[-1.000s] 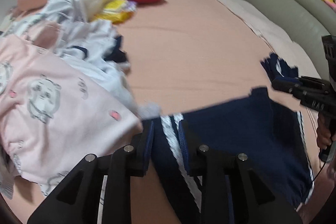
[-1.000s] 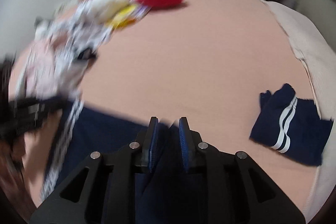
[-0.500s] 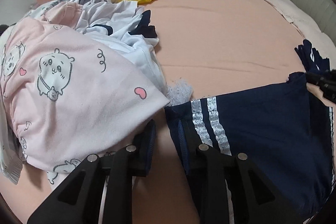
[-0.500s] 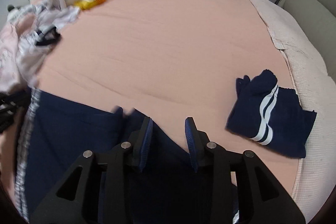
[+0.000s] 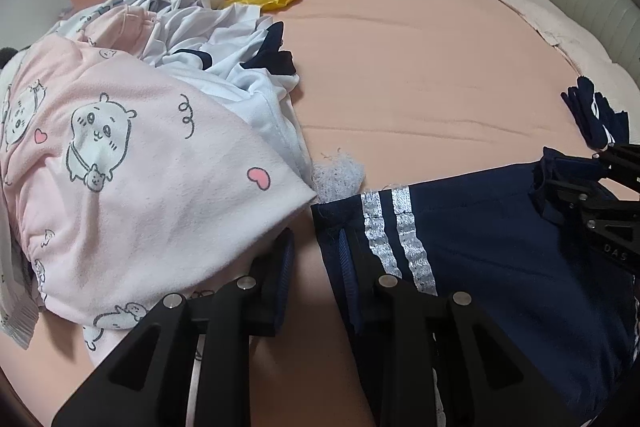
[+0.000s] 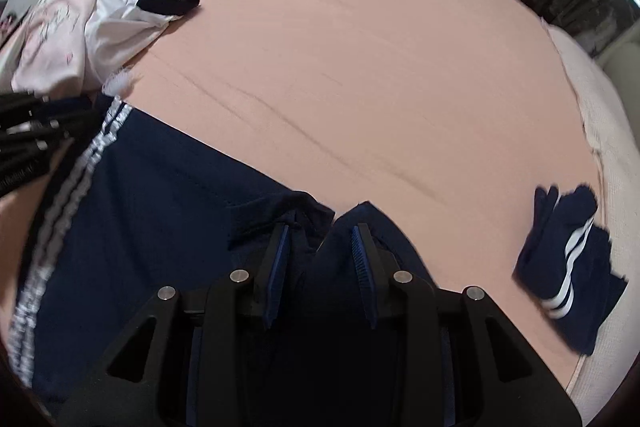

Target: Fold clothes

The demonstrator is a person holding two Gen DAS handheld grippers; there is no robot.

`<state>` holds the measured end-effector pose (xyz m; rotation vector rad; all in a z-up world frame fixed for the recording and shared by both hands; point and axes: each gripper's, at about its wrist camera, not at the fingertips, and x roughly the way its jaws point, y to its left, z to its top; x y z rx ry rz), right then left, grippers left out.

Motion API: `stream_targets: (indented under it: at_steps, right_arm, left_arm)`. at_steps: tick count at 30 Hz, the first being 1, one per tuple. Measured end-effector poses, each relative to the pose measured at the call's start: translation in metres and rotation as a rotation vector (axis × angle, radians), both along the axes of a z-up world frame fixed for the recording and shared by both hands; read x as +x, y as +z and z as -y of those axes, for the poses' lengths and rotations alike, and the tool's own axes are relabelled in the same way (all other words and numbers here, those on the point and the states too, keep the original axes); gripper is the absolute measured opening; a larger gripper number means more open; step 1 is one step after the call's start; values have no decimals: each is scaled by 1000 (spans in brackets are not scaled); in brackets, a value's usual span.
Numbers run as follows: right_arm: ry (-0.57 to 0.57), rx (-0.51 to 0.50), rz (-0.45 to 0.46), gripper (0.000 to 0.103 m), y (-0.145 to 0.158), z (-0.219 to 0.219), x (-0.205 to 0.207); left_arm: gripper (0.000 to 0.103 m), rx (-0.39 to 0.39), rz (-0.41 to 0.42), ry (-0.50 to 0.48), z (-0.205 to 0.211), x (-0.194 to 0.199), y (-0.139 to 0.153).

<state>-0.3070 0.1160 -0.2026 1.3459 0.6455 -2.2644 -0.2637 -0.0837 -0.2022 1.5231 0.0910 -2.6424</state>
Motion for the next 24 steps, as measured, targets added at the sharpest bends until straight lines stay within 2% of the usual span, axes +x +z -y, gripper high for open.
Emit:
stream_targets:
  at_steps: [1,2,3,7,9,13,14,15,17,20,23,24]
  right_arm:
    - [3,17,-3,25,-3,0,0]
    - [-16,49,-26,14,-3,-2,0]
    - [-32,73,-42,11,-3,-4,0]
    - [-87,115,-72,11,-6,-28,0]
    - [-134,90,-78,12,2,-41,-3]
    - [-314,-7,-72,12,21,-79,-19]
    - [-354,-45,-68,16,27,-91,-22]
    - [-335,-101,-49,17,32,-92,-21]
    - [-225,-176,-37,17,44,-78,-9]
    - [-39,-157,-62,18,57,-41,19]
    - [26,-46,-48,18,36,-6,25]
    - [4,-15,-49,17,29,-6,18]
  left_arm:
    - [25,-3,1,-3,1,-1,0]
    - [25,-8,3,-6,2,-3,0]
    - [25,-13,5,-9,2,-4,1]
    - [25,-19,8,-13,1,-7,1]
    - [25,-14,9,-13,2,-8,1]
    - [26,11,7,-3,15,-8,2]
    - [26,25,-1,6,18,-6,4]
    - [26,46,-12,16,21,-3,7]
    - [26,115,-49,5,23,1,16]
    - [26,96,-71,-48,16,1,25]
    - [26,57,-18,-46,18,-8,9]
    - [28,48,-5,-31,22,-10,5]
